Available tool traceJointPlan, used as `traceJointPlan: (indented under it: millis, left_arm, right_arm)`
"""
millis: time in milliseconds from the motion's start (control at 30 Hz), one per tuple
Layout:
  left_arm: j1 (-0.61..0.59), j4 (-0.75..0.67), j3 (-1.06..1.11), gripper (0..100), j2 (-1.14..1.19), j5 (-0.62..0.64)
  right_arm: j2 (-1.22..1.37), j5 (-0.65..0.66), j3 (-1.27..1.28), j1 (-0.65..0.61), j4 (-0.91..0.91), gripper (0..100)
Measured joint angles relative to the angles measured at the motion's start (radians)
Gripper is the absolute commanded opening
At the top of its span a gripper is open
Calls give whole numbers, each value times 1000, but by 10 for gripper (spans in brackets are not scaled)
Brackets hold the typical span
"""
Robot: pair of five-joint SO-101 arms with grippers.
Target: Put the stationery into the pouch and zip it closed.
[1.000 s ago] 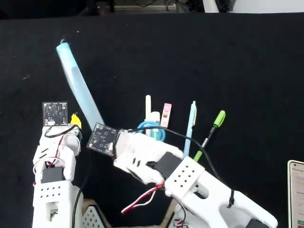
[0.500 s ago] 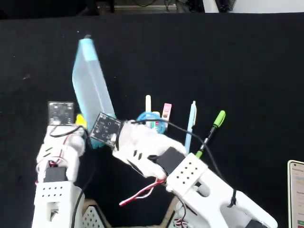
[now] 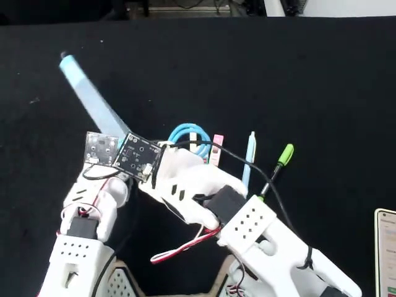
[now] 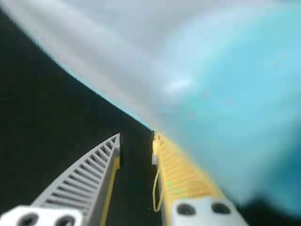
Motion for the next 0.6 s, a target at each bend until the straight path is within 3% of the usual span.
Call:
traceJointPlan:
  millis: [167,467,600]
  left_arm:
    - [-9,0,0,123,0,0]
    - [-350,-2,-12,121,0,5]
    - [-411,6,-35,123,0,5]
  right_arm:
    - [0,0,0,0,41,11]
    - [0,0,107,-5,48,11]
    - [0,0,135,-5,-2,11]
